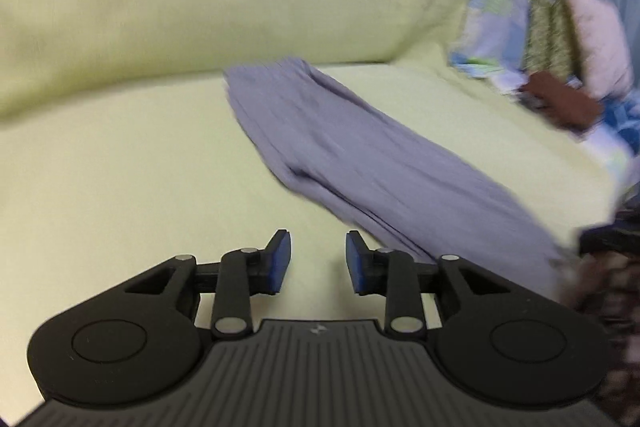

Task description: Fold clothes

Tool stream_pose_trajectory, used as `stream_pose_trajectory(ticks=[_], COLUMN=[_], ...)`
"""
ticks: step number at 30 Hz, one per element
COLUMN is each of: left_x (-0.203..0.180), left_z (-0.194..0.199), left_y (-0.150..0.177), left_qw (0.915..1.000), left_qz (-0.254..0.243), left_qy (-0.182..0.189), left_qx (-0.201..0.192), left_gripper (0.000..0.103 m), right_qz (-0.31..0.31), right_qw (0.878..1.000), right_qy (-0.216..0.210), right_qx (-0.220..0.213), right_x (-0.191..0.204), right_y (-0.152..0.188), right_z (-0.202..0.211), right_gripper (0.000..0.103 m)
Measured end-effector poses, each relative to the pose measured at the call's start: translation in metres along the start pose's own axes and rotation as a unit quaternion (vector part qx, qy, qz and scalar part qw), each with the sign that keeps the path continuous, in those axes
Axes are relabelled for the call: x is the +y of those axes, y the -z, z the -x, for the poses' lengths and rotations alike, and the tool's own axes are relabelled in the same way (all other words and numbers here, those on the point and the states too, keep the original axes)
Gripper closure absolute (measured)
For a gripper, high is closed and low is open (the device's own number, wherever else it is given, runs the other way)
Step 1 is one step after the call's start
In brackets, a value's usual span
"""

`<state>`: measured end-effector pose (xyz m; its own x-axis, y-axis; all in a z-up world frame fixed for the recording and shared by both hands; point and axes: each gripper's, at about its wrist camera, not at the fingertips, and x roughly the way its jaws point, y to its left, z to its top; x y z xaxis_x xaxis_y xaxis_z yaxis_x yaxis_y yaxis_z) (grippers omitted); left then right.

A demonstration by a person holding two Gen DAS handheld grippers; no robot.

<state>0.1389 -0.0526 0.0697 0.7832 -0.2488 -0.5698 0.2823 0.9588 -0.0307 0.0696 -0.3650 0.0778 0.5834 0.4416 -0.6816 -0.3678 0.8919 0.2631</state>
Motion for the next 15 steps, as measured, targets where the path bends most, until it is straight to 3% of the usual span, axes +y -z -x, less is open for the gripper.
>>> stream_pose_trajectory(ticks=[5,10,14,15], left_x=[0.012,0.012,0.001,-0.006], left_z=[-0.037,-0.056,-0.058,-0.059], left_y=[-0.007,0.001,0.004,0.005], left_qw=[0.9994,0.9983,0.9995,0.9985], left_qz=[0.032,0.056,0.004,-0.032], left_qy=[-0.013,-0.003,-0.014,-0.031], left_qx=[-0.004,-0.018,-0.027,-0.031], left_gripper=[0.063,0.063,0.056,0.054], right_qz=[0.008,0.029,0.033,0.035], right_qw=[1.000,0.999,0.999,0.999], right_qy=[-0.002,0.008,0.018,0.020], right_qx=[0.007,0.017,0.021,0.021], right_x=[0.020,0.031,0.032,0.034], right_y=[0.000,-0.002,-0.004,-0.005], right_z=[-0.009,-0.014,-0.015,-0.016], right_gripper=[0.086,0.084,0.084,0.084])
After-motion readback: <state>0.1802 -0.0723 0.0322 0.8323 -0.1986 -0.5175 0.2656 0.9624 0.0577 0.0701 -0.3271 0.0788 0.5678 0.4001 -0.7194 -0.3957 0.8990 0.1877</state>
